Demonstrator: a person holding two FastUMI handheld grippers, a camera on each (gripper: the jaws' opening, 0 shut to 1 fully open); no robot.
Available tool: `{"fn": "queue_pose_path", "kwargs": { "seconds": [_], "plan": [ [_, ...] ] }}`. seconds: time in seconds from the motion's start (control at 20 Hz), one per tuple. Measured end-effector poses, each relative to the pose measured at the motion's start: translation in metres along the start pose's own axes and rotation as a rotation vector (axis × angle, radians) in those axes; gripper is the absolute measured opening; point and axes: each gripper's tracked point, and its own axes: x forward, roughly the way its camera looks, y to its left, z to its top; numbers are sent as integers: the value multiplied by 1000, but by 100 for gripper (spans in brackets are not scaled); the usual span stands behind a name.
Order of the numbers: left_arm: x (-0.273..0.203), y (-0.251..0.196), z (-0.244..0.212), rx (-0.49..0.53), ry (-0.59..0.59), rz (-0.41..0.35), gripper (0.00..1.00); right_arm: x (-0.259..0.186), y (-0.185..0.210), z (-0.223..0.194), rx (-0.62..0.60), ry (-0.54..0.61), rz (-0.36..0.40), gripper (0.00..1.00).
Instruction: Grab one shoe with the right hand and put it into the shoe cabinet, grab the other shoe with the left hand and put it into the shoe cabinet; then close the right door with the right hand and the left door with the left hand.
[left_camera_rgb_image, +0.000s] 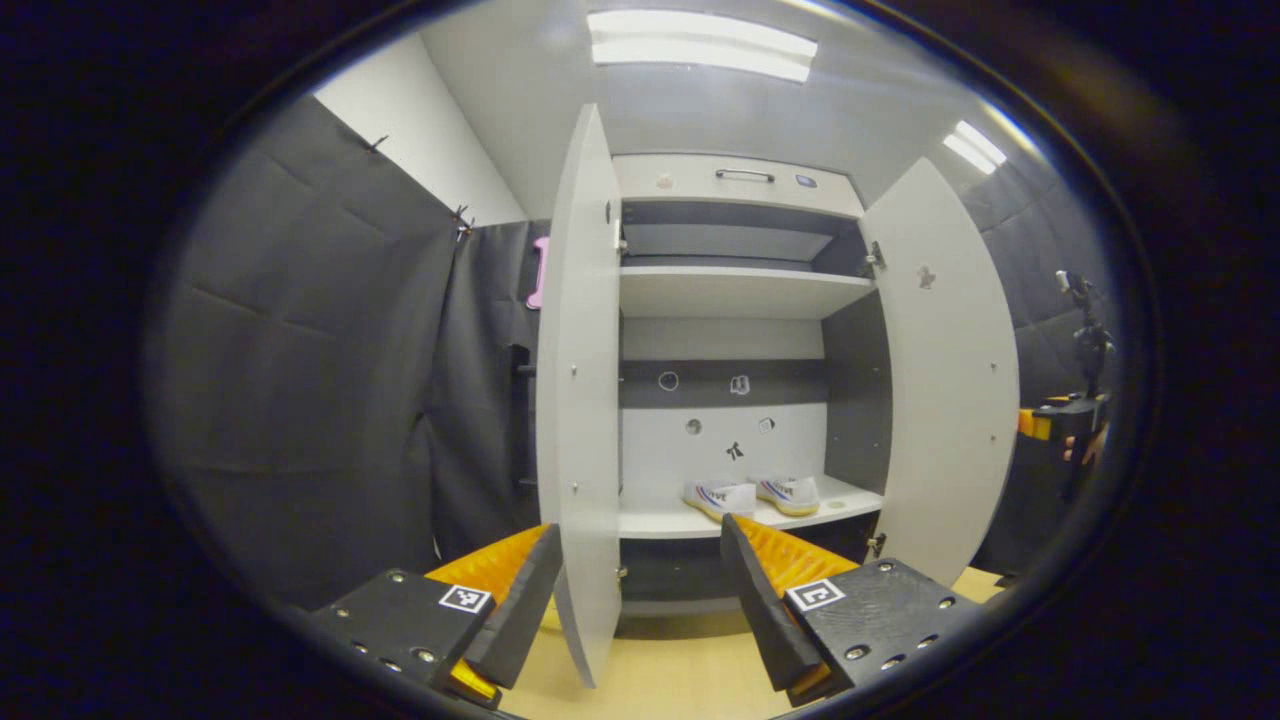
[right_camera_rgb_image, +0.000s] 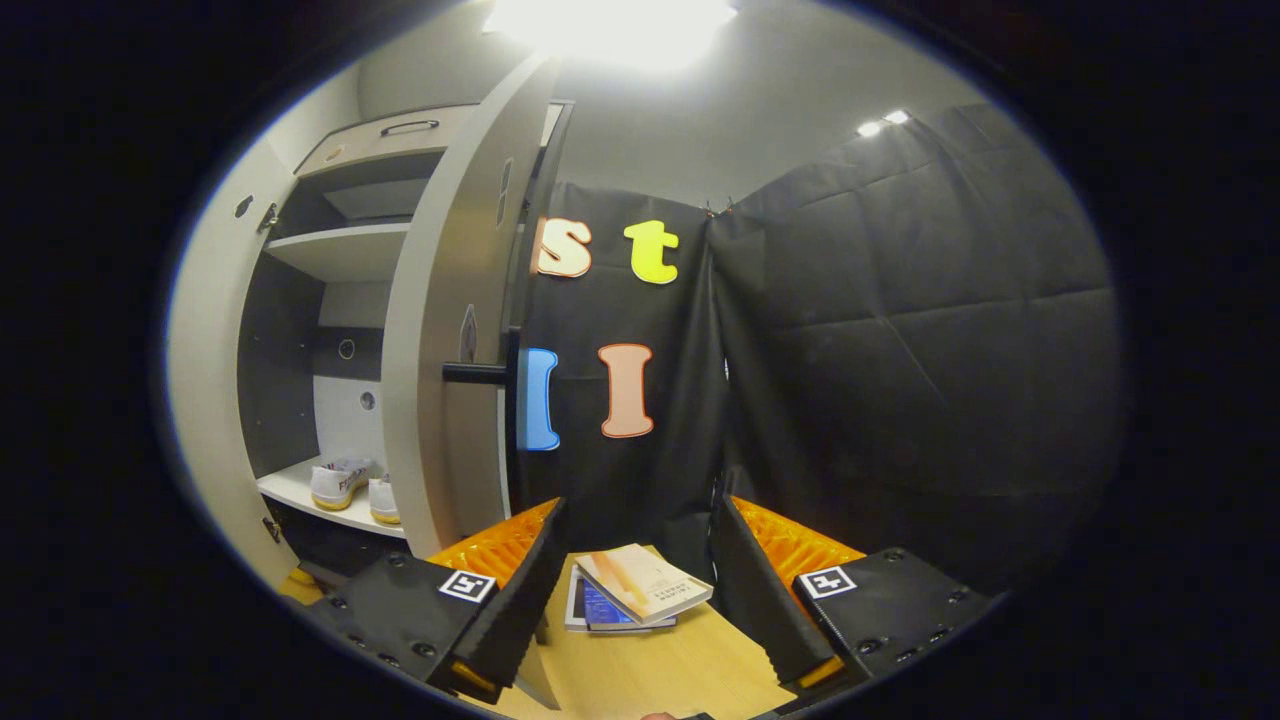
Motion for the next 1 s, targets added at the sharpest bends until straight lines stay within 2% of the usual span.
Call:
{"fn": "queue_pose_path", "kwargs": {
  "seconds": [0.05,0.65,0.95,1.0],
  "plan": [
    [-1,7,0,-5,-1,11,90,-2,2,-1,6,0,4,94],
    [-10,79,-5,-18,0,83,91,-24,86,3,9,-11,110,94],
    [-10,113,-14,-21,26,121,91,-25,134,5,27,-20,200,94],
    [-10,118,-15,-24,29,126,91,-26,144,6,25,-28,218,89]
  ]
}}
